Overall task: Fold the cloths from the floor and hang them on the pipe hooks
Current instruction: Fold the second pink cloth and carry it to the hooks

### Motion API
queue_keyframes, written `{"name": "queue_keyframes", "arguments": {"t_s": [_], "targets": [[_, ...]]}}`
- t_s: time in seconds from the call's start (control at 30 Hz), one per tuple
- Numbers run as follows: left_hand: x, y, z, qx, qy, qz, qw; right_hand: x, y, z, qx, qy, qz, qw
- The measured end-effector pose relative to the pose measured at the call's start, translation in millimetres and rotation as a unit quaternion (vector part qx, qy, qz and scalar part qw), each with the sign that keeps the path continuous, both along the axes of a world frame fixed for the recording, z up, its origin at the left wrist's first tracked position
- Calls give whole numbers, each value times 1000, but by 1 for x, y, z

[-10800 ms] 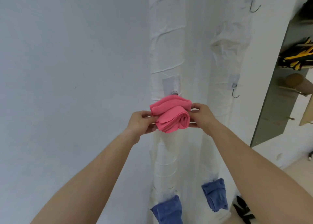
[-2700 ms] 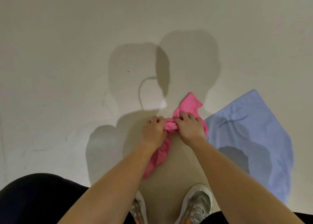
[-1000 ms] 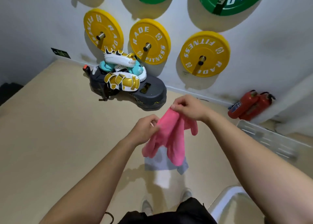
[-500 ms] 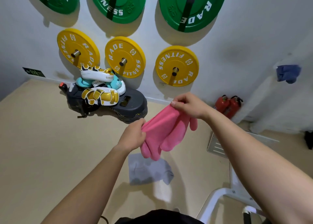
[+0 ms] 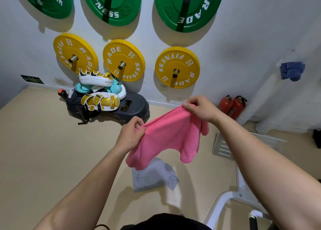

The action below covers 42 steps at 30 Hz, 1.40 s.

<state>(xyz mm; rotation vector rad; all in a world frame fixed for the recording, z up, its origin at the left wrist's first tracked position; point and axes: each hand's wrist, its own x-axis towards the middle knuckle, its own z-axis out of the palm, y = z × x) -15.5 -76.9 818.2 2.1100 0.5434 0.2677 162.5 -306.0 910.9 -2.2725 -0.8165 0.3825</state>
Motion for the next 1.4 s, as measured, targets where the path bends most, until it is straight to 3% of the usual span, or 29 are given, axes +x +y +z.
{"name": "queue_keyframes", "arguments": {"t_s": [0.13,0.47,0.77,0.97,1.17,1.27,1.4], "targets": [[-4,5,-1,51,7,9,999,-1,3,-5,-10,-1,8,1000],[-13,11,-25,54,87,-19,995,4,25,9,75,0,29,997],[-29,33,-33,36,117,32,992,34,11,-9,11,-74,-87,993],[-45,59,-38,40,148,59,986,45,-7,-34,-21,-64,-149,987],[-55,76,-37,60,128,93,986,36,-14,-43,-36,-63,-203,977],[-49,73,-26,64,100,103,988,27,-12,-49,0,-32,-240,970],[-16,39,0,33,45,60,997,5,7,-57,54,57,-103,992]]}}
